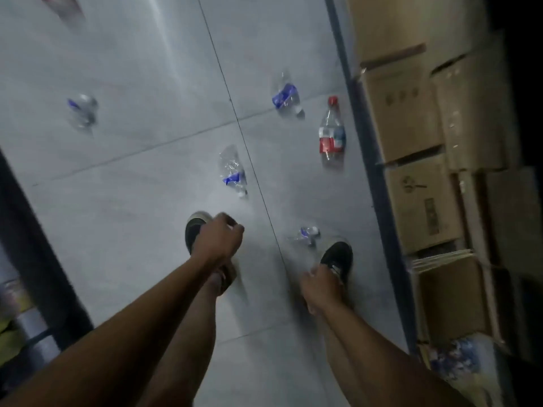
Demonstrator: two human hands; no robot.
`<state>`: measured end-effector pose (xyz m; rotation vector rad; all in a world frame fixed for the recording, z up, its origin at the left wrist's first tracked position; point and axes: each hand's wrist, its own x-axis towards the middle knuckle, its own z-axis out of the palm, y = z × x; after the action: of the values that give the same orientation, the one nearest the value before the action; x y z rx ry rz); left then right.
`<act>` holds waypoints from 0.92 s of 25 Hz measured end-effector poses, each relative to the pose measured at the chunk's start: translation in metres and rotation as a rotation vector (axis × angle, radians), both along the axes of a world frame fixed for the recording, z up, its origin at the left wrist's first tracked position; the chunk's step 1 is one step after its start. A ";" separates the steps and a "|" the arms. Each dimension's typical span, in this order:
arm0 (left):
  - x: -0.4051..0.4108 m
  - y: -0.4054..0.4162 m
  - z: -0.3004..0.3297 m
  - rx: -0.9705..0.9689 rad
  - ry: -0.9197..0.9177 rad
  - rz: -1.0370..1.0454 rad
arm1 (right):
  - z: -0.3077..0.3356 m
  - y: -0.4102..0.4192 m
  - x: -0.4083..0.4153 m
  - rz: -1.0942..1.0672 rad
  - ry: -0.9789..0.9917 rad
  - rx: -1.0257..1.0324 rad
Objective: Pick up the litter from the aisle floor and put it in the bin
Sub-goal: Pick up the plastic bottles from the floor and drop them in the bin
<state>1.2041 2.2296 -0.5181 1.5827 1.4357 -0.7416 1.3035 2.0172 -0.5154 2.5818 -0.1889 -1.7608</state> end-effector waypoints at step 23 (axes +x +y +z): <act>0.004 -0.003 -0.053 0.101 0.056 0.203 | -0.088 0.016 0.001 -0.100 -0.182 0.262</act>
<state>1.2084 2.2263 -0.5707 1.4738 1.6693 -0.6063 1.3042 2.0332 -0.6039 2.9692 -0.0953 -1.6817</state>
